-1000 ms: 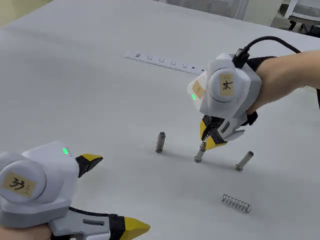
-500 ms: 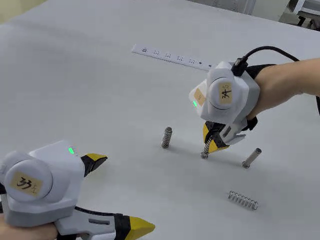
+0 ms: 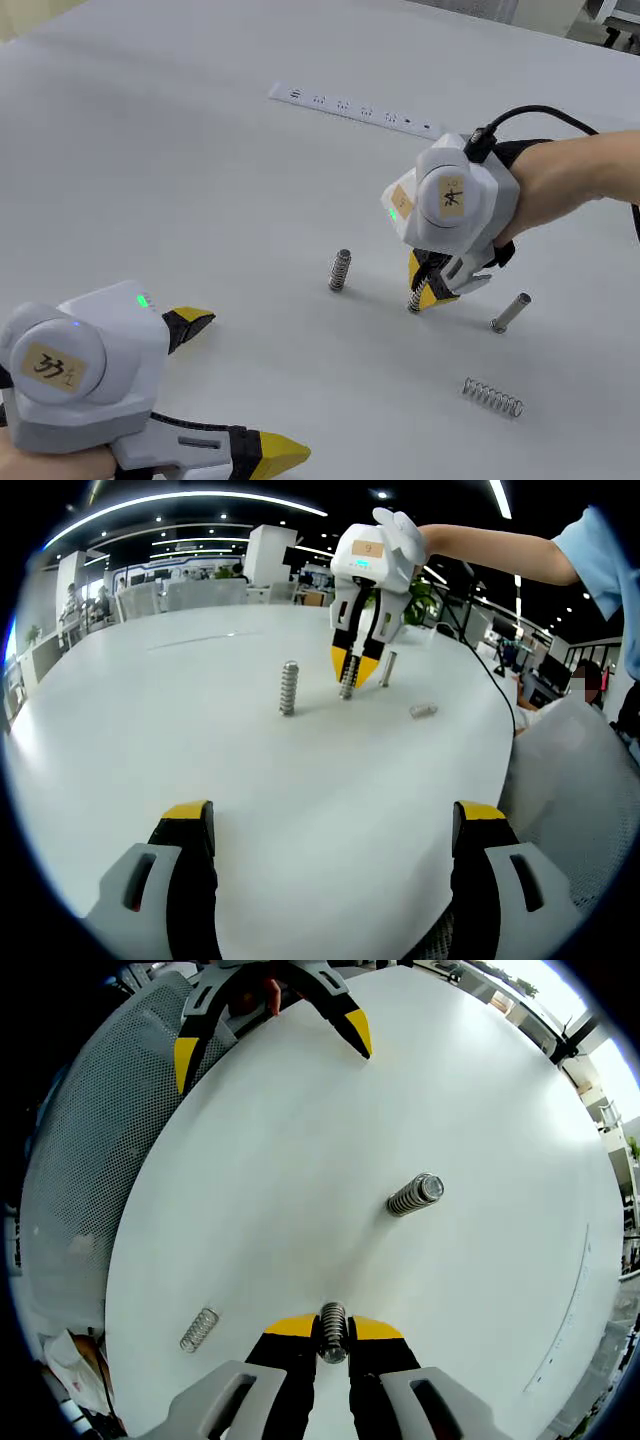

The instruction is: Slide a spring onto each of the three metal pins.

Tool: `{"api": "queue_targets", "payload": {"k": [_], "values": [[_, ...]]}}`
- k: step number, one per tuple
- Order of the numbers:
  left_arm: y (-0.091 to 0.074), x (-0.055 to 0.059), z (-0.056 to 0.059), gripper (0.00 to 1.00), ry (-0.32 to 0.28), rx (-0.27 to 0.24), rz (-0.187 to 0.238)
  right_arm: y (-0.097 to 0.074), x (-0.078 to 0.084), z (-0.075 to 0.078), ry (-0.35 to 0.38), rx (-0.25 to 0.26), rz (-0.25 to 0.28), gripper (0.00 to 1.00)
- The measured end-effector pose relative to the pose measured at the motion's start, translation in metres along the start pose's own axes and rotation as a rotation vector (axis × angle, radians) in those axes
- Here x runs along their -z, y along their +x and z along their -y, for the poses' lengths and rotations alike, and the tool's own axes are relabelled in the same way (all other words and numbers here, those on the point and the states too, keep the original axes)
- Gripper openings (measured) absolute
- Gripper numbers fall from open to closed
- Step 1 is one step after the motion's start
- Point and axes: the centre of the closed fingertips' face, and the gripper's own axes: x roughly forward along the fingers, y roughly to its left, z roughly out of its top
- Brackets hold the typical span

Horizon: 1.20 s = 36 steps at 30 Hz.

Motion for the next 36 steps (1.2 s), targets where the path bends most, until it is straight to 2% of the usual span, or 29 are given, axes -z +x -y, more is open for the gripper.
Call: {"api": "queue_targets", "payload": {"k": [9, 15, 19, 28, 30, 36], "values": [[-0.001, 0.000, 0.001, 0.98, 0.003, -0.002, -0.003, 0.001, -0.002, 0.001, 0.018, 0.012, 0.017, 0.09], [-0.002, 0.000, 0.002, 0.97, 0.013, -0.001, -0.008, 0.001, -0.003, 0.004, 0.036, 0.033, 0.033, 0.34], [-0.002, -0.002, 0.002, 0.97, 0.015, -0.001, -0.005, 0.000, -0.002, 0.007, 0.055, 0.055, 0.047, 0.56], [-0.002, -0.007, 0.002, 0.97, 0.027, 0.004, -0.003, -0.003, -0.004, 0.008, 0.086, 0.090, 0.098, 0.92], [-0.002, -0.008, 0.002, 0.97, 0.028, 0.004, -0.002, -0.004, -0.005, 0.008, 0.094, 0.095, 0.112, 0.98], [-0.001, -0.012, 0.003, 0.97, 0.041, 0.009, -0.002, -0.007, -0.003, 0.009, 0.116, 0.106, 0.127, 0.99]]}}
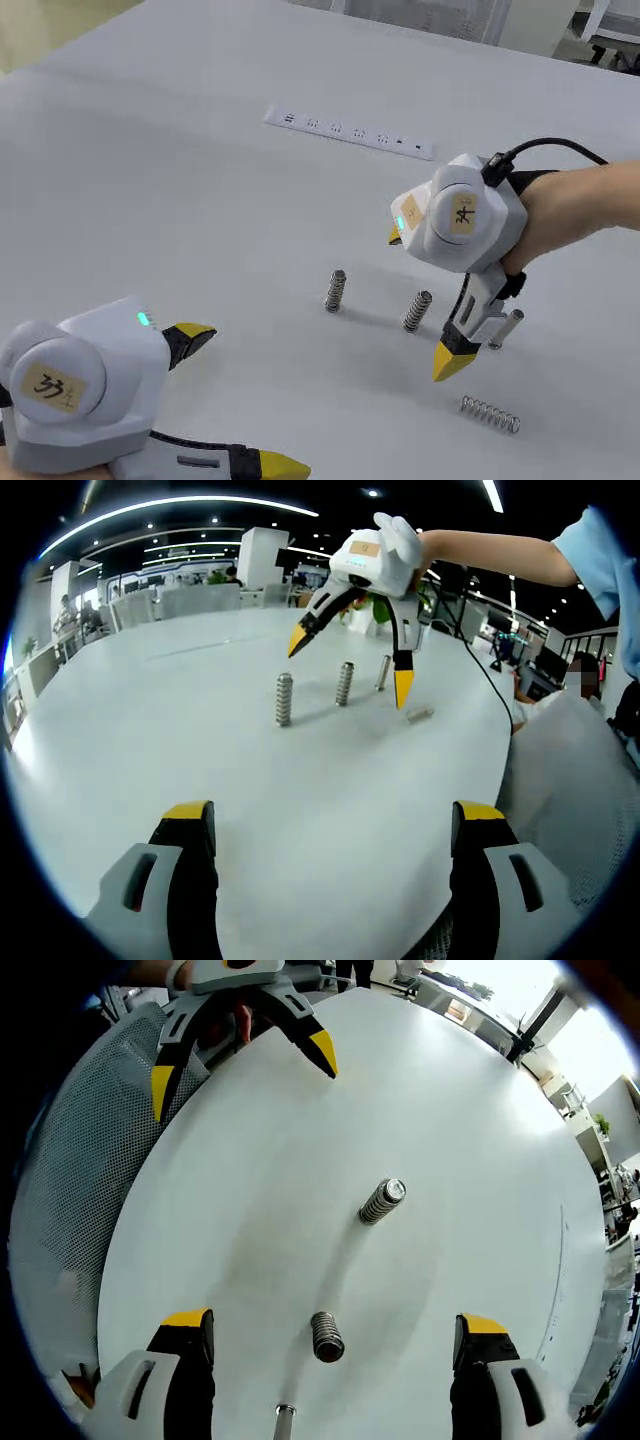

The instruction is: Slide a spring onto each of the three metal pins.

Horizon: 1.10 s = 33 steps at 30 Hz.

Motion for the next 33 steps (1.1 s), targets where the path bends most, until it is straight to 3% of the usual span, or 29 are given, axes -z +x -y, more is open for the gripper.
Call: {"api": "queue_targets", "payload": {"k": [7, 19, 25, 33], "values": [[0.001, -0.004, 0.000, 0.97, 0.010, 0.001, 0.000, -0.004, 0.000, -0.001, 0.026, 0.013, 0.024, 0.99], [0.005, -0.010, 0.004, 0.97, 0.030, 0.012, 0.000, -0.018, -0.004, 0.000, 0.128, 0.063, 0.142, 0.99], [0.008, -0.015, 0.008, 0.97, 0.040, 0.021, 0.004, -0.027, 0.000, -0.005, 0.194, 0.093, 0.202, 0.99], [0.013, -0.019, 0.014, 0.97, 0.062, 0.035, 0.001, -0.039, 0.014, -0.017, 0.275, 0.132, 0.242, 0.99]]}}
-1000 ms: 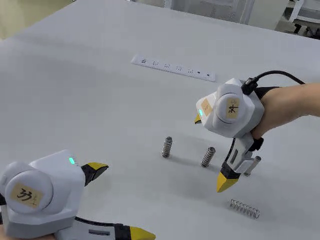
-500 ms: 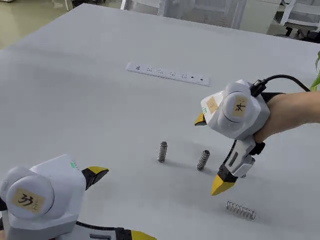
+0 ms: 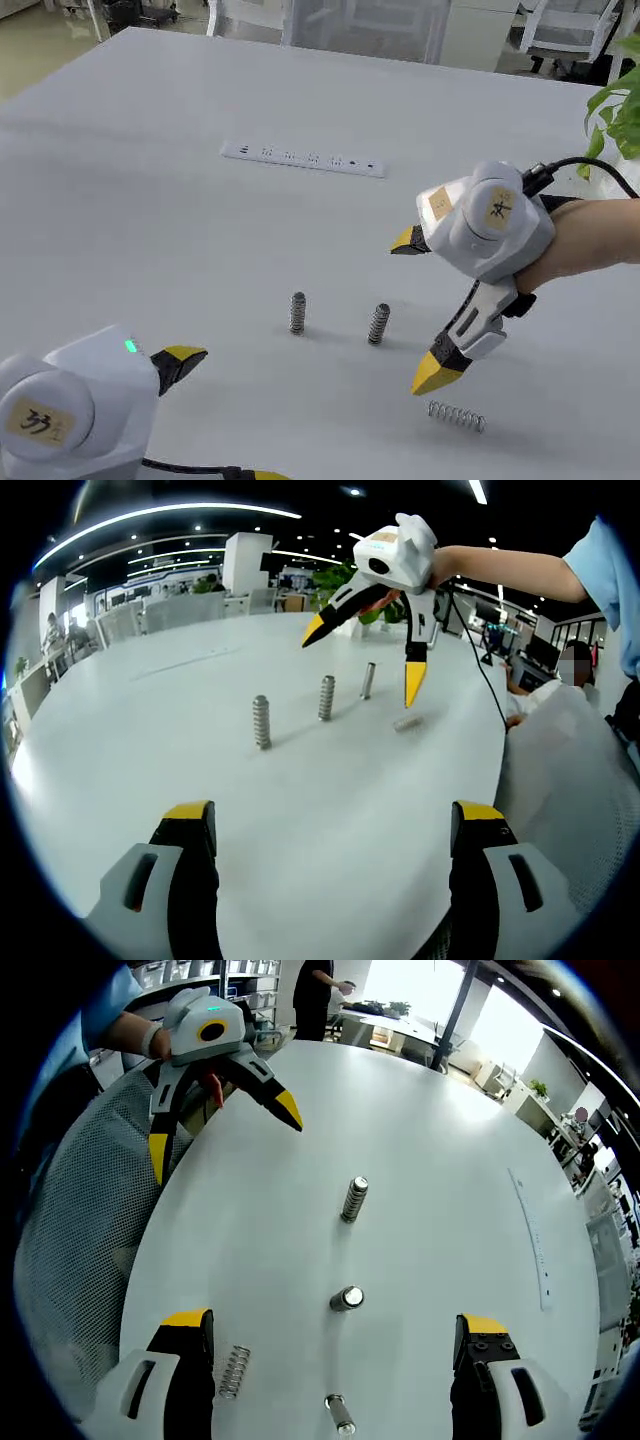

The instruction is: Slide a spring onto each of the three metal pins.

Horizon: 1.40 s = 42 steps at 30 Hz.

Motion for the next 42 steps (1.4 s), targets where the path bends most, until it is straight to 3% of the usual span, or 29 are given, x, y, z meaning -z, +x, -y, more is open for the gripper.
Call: {"api": "queue_targets", "payload": {"k": [17, 24, 42], "values": [[0.012, -0.008, 0.007, 0.97, 0.026, 0.037, -0.007, -0.023, 0.035, -0.023, 0.210, 0.088, 0.117, 0.99], [0.013, -0.006, 0.006, 0.97, 0.036, 0.041, -0.022, -0.028, 0.050, -0.032, 0.294, 0.121, 0.155, 0.99], [0.019, -0.008, 0.004, 0.97, 0.072, 0.055, -0.047, -0.046, 0.088, -0.068, 0.434, 0.217, 0.202, 0.99]]}}
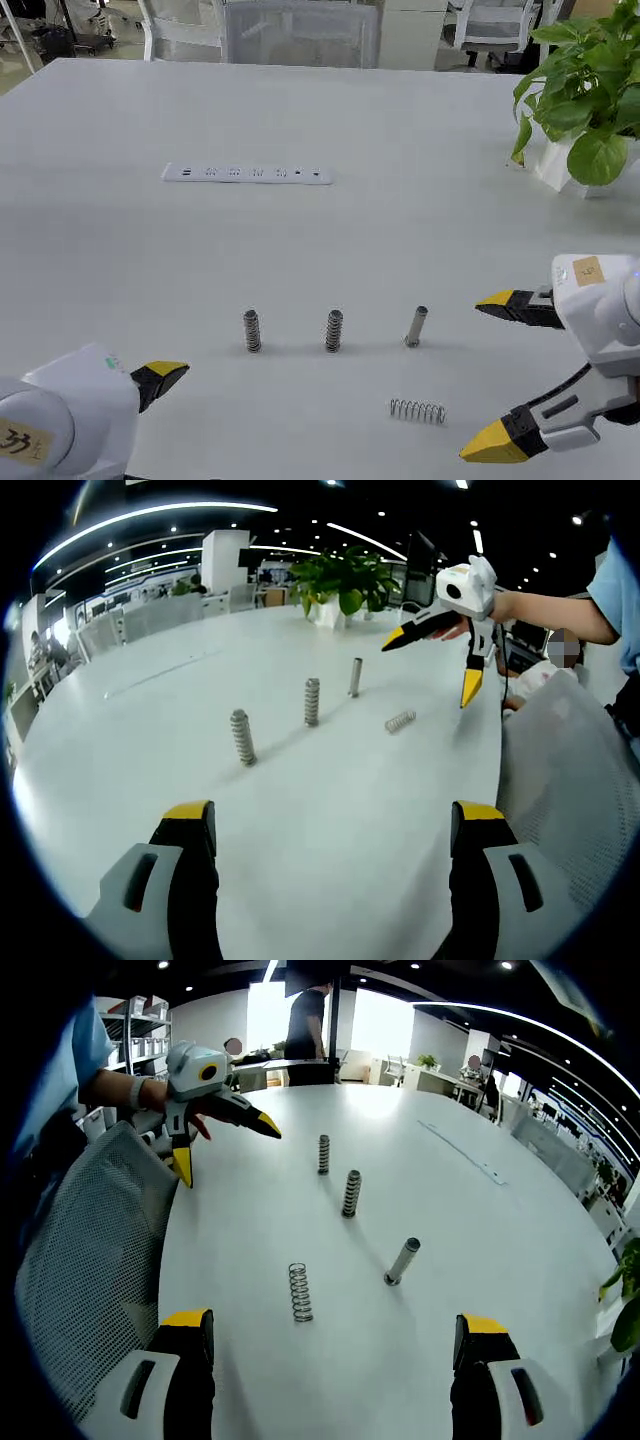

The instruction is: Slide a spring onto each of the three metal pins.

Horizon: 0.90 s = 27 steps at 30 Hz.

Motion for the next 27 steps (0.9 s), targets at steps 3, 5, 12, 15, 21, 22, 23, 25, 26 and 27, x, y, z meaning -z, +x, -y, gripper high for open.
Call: {"api": "queue_targets", "payload": {"k": [3, 5, 12, 15, 21, 22, 23, 25, 26, 27], "values": [[0.001, 0.001, 0.000, 0.97, 0.004, 0.003, -0.004, -0.004, 0.009, -0.003, 0.026, 0.011, 0.005, 0.99], [0.001, 0.002, 0.001, 0.97, 0.008, 0.006, -0.010, -0.007, 0.015, -0.007, 0.040, 0.015, 0.001, 0.99], [0.002, 0.006, 0.002, 0.97, 0.013, 0.014, -0.026, -0.012, 0.031, -0.016, 0.070, 0.031, -0.007, 0.99], [0.002, 0.008, 0.003, 0.96, 0.017, 0.019, -0.032, -0.014, 0.034, -0.021, 0.086, 0.039, -0.003, 0.99], [0.006, 0.006, 0.008, 0.96, 0.036, 0.039, -0.038, -0.016, 0.033, -0.029, 0.103, 0.045, 0.012, 0.99], [0.007, 0.005, 0.010, 0.96, 0.041, 0.045, -0.037, -0.015, 0.033, -0.030, 0.104, 0.044, 0.012, 0.99], [0.009, 0.004, 0.012, 0.96, 0.053, 0.056, -0.037, -0.015, 0.033, -0.031, 0.104, 0.042, 0.013, 0.99], [0.013, 0.002, 0.015, 0.96, 0.070, 0.066, -0.042, -0.013, 0.032, -0.034, 0.104, 0.037, 0.014, 0.99], [0.015, 0.001, 0.016, 0.95, 0.075, 0.070, -0.045, -0.013, 0.032, -0.035, 0.103, 0.036, 0.014, 0.99], [0.017, 0.000, 0.017, 0.95, 0.085, 0.077, -0.044, -0.013, 0.032, -0.035, 0.103, 0.035, 0.016, 0.99]]}}
